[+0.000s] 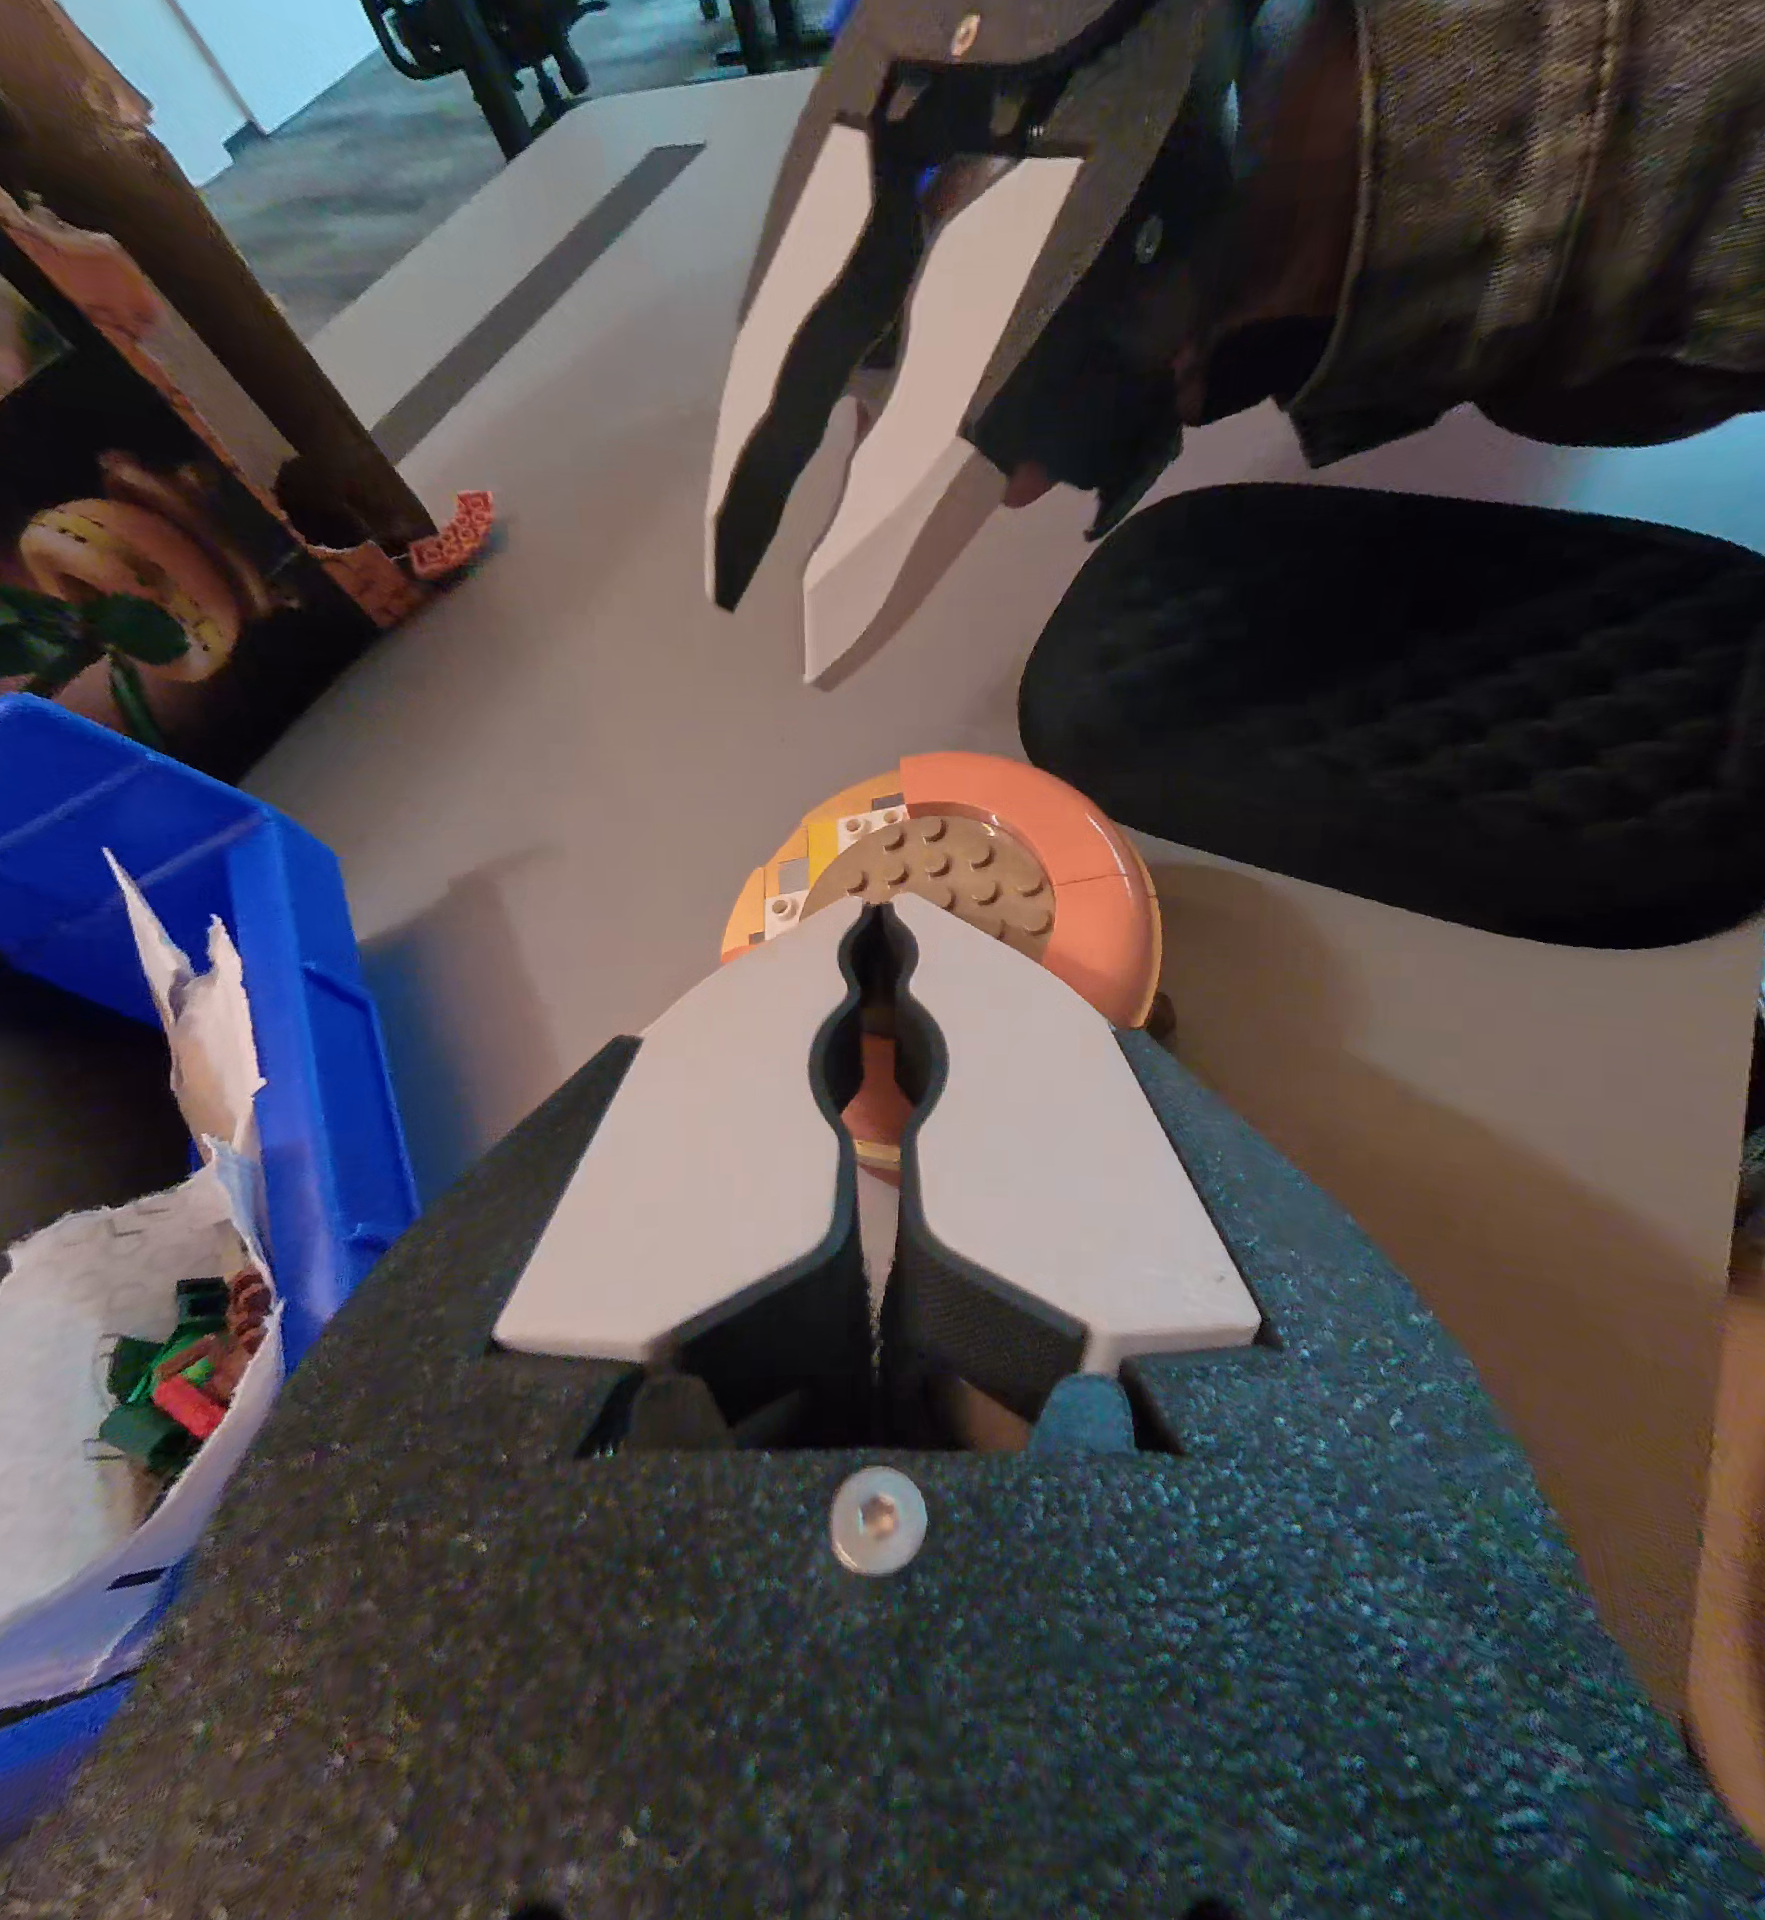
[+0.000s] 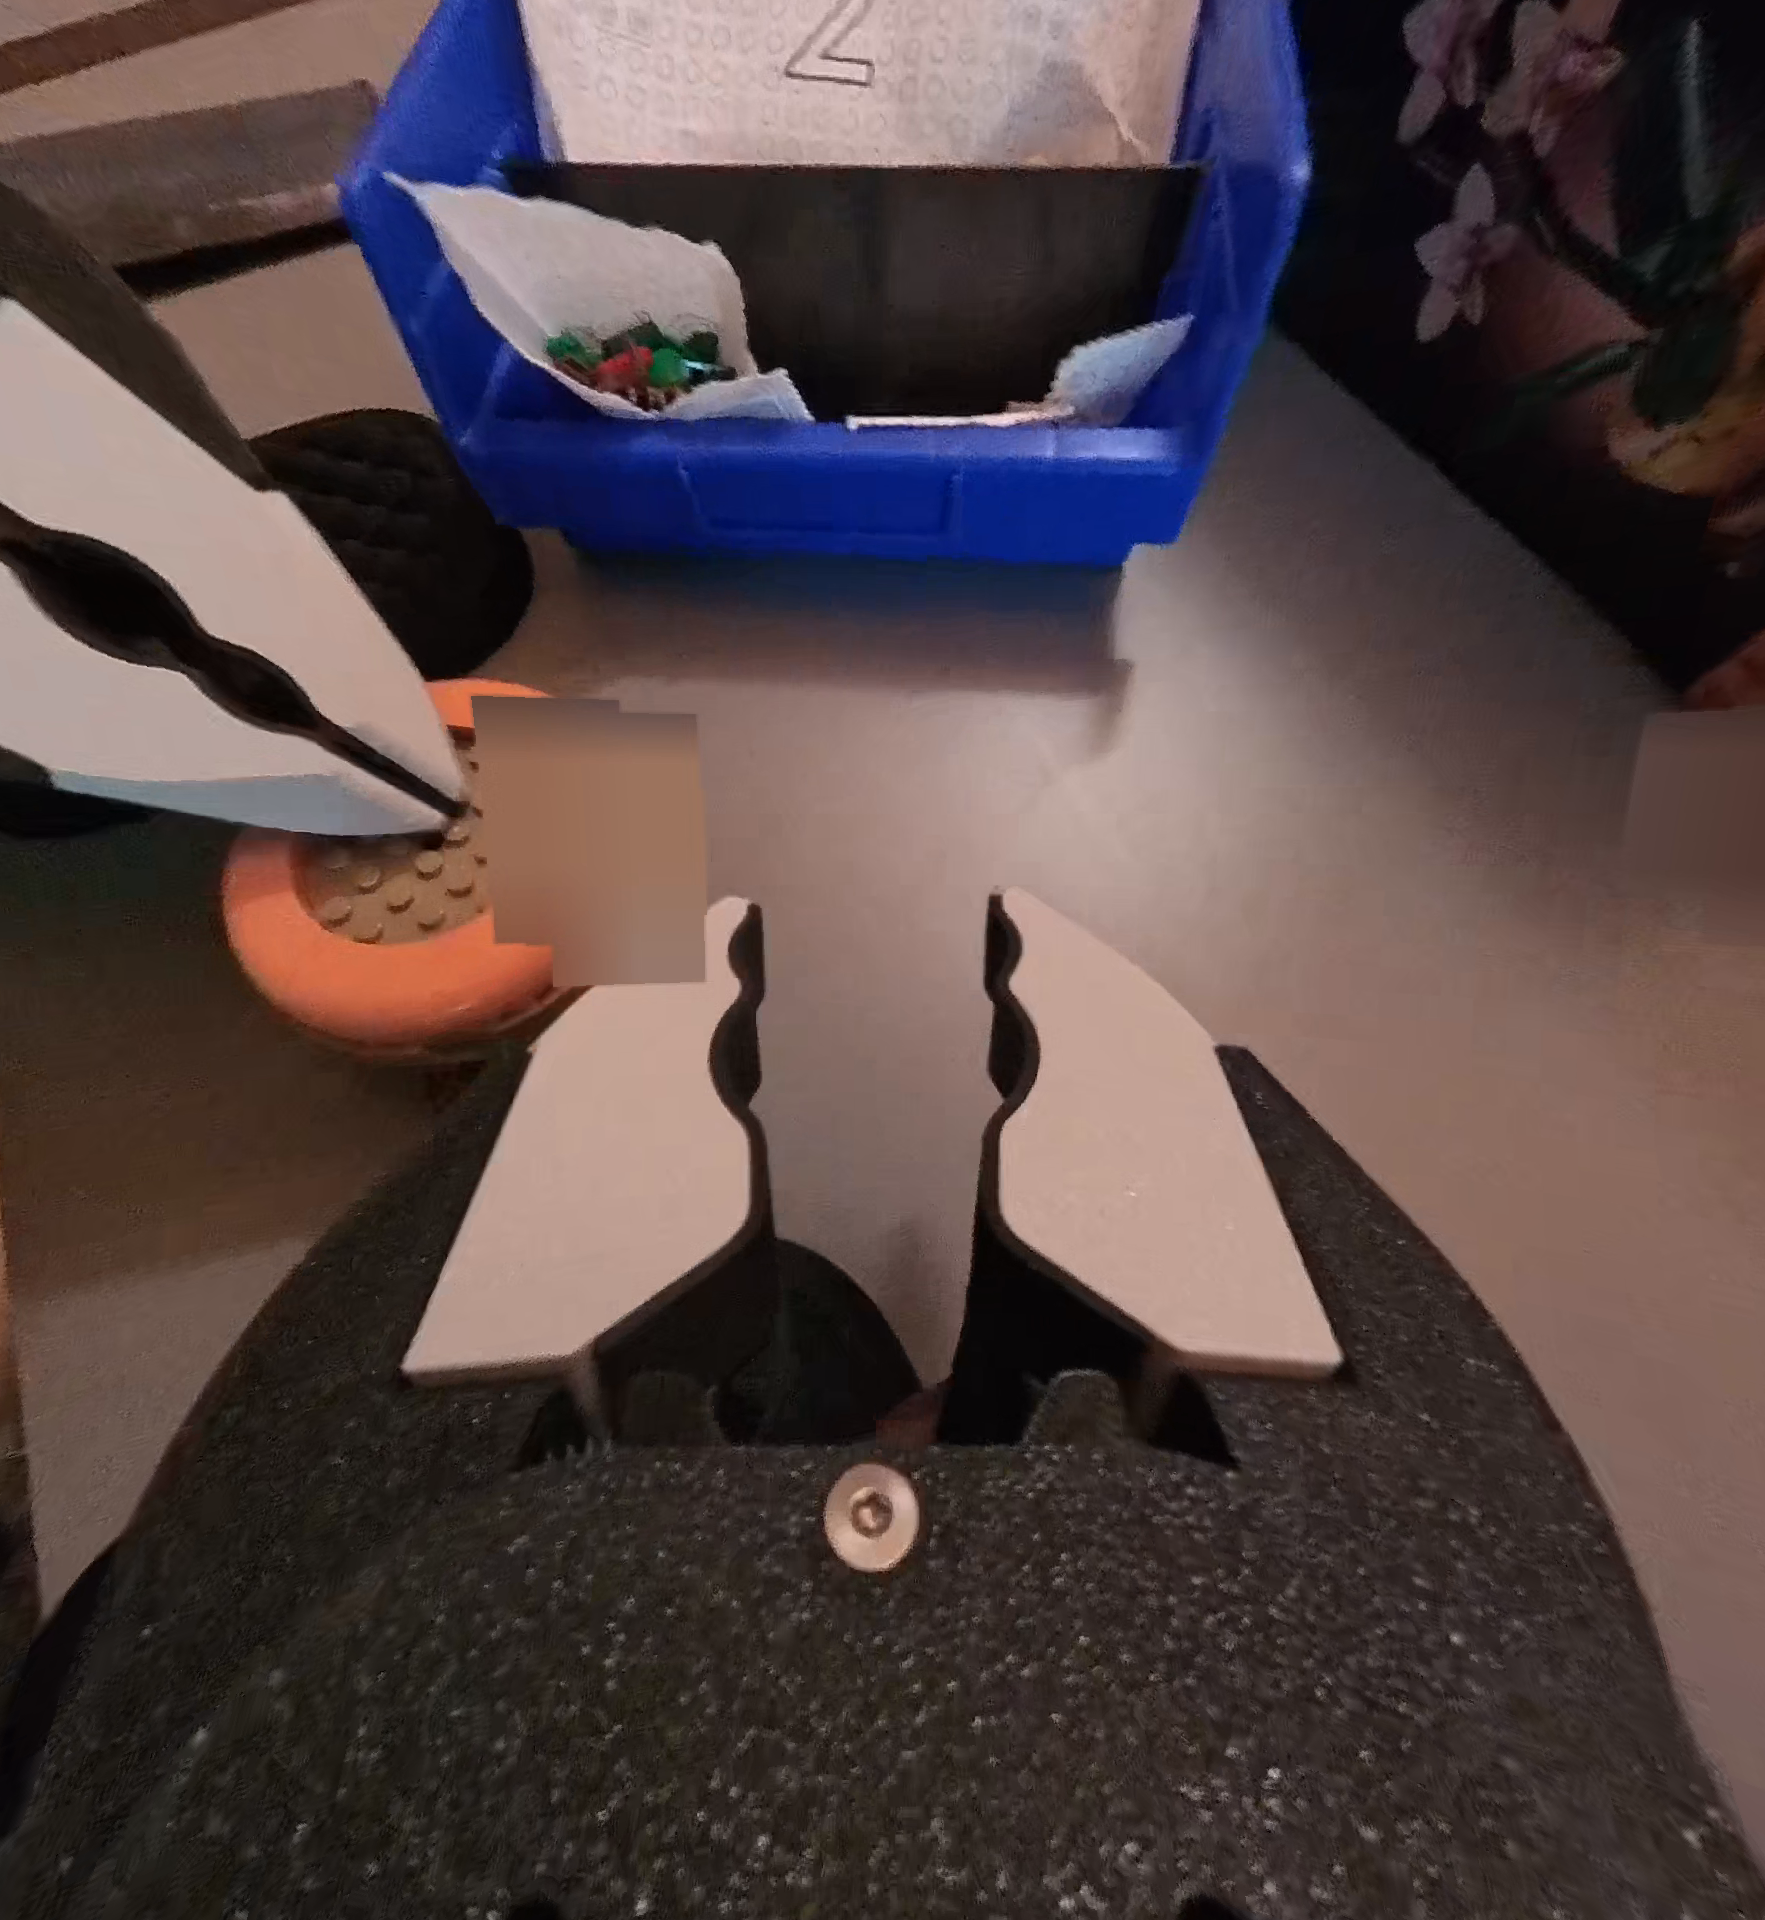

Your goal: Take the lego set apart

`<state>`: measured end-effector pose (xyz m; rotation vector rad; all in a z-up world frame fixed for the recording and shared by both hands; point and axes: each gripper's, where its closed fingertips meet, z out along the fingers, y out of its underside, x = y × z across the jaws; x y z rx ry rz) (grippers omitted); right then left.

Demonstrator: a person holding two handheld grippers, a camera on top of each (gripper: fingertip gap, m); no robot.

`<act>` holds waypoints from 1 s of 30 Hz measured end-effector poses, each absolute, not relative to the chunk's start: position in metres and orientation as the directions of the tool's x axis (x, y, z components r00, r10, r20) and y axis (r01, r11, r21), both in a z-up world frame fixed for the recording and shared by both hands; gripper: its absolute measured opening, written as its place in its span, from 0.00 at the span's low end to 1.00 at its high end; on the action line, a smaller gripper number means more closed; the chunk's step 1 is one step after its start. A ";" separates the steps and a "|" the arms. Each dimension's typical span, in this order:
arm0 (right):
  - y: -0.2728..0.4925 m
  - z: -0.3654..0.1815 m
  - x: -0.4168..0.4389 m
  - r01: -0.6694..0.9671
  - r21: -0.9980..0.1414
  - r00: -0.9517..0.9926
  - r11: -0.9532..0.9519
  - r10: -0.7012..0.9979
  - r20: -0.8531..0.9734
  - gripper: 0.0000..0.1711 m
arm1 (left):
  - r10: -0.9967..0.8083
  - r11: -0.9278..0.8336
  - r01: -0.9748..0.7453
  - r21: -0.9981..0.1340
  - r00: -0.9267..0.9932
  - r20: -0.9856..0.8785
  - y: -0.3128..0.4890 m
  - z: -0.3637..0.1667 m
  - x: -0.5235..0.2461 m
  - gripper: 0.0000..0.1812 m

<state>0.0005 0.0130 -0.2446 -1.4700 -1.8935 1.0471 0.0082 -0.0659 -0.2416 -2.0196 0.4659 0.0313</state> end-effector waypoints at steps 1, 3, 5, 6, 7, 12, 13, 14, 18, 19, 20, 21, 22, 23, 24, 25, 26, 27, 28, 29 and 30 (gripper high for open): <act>0.019 -0.246 0.003 0.566 -0.817 -0.249 0.115 0.968 -0.036 0.26 | -0.309 -0.406 -0.331 -0.852 0.927 -0.213 -0.066 -0.242 0.008 0.00; 0.029 -0.250 0.007 0.592 -0.795 -0.225 0.128 0.974 -0.011 0.29 | -0.296 -0.406 -0.315 -0.858 0.934 -0.202 -0.065 -0.240 0.007 0.00; 0.043 -0.253 0.007 0.627 -0.769 -0.197 0.125 0.980 -0.001 0.31 | -0.284 -0.393 -0.290 -0.873 0.941 -0.185 -0.065 -0.235 0.005 0.12; 0.051 -0.251 0.003 0.623 -0.774 -0.186 0.118 0.983 0.000 0.30 | -0.283 -0.379 -0.272 -0.885 0.944 -0.168 -0.066 -0.230 0.006 0.14; 0.061 -0.249 -0.002 0.618 -0.780 -0.169 0.098 0.986 -0.010 0.29 | -0.278 -0.362 -0.251 -0.898 0.948 -0.153 -0.067 -0.225 0.005 0.17; 0.145 -0.260 -0.043 0.665 -0.742 0.023 -0.082 0.996 -0.089 0.49 | -0.230 -0.297 -0.187 -0.936 0.966 -0.120 -0.079 -0.205 -0.006 0.25; 0.161 -0.264 -0.054 0.658 -0.742 0.059 -0.125 0.992 -0.115 0.51 | -0.225 -0.286 -0.189 -0.939 0.966 -0.126 -0.083 -0.203 -0.008 0.25; 0.175 -0.267 -0.066 0.630 -0.760 0.086 -0.160 0.987 -0.136 0.51 | -0.224 -0.276 -0.193 -0.942 0.965 -0.133 -0.087 -0.202 -0.009 0.25; 0.224 -0.290 -0.092 0.625 -0.758 0.178 -0.185 0.980 -0.092 0.49 | -0.170 -0.267 -0.204 -0.942 0.972 -0.162 -0.104 -0.201 -0.023 0.25; 0.231 -0.297 -0.096 0.641 -0.746 0.185 -0.179 0.980 -0.077 0.50 | -0.160 -0.265 -0.203 -0.942 0.973 -0.165 -0.107 -0.201 -0.027 0.24; 0.234 -0.302 -0.099 0.650 -0.739 0.183 -0.176 0.980 -0.072 0.51 | -0.149 -0.261 -0.200 -0.944 0.975 -0.165 -0.110 -0.200 -0.030 0.24; 0.237 -0.305 -0.103 0.654 -0.736 0.182 -0.175 0.981 -0.071 0.50 | -0.141 -0.256 -0.194 -0.947 0.977 -0.162 -0.112 -0.199 -0.033 0.24; 0.239 -0.308 -0.106 0.658 -0.733 0.183 -0.173 0.981 -0.067 0.50 | -0.135 -0.248 -0.188 -0.950 0.978 -0.158 -0.114 -0.198 -0.036 0.24; 0.241 -0.310 -0.110 0.658 -0.735 0.175 -0.163 0.983 -0.061 0.50 | -0.131 -0.242 -0.182 -0.953 0.979 -0.154 -0.115 -0.197 -0.038 0.24; 0.241 -0.311 -0.112 0.658 -0.738 0.166 -0.148 0.985 -0.050 0.49 | -0.125 -0.238 -0.175 -0.955 0.981 -0.149 -0.116 -0.197 -0.040 0.24; 0.241 -0.312 -0.114 0.661 -0.739 0.157 -0.135 0.987 -0.040 0.48 | -0.116 -0.235 -0.170 -0.957 0.983 -0.146 -0.117 -0.196 -0.043 0.24; 0.242 -0.314 -0.115 0.666 -0.736 0.154 -0.125 0.988 -0.029 0.47 | -0.108 -0.233 -0.165 -0.958 0.984 -0.144 -0.117 -0.197 -0.046 0.24; 0.243 -0.316 -0.115 0.670 -0.733 0.159 -0.116 0.987 -0.012 0.46 | -0.104 -0.233 -0.163 -0.959 0.984 -0.142 -0.118 -0.198 -0.048 0.24; 0.244 -0.315 -0.116 0.663 -0.741 0.156 -0.105 0.988 -0.001 0.44 | -0.103 -0.236 -0.161 -0.958 0.985 -0.140 -0.118 -0.199 -0.049 0.24; 0.244 -0.314 -0.116 0.662 -0.743 0.152 -0.098 0.988 0.005 0.43 | -0.105 -0.241 -0.160 -0.957 0.985 -0.139 -0.119 -0.201 -0.049 0.24; 0.244 -0.314 -0.116 0.661 -0.745 0.145 -0.089 0.989 0.011 0.41 | -0.106 -0.247 -0.160 -0.956 0.985 -0.138 -0.119 -0.203 -0.050 0.24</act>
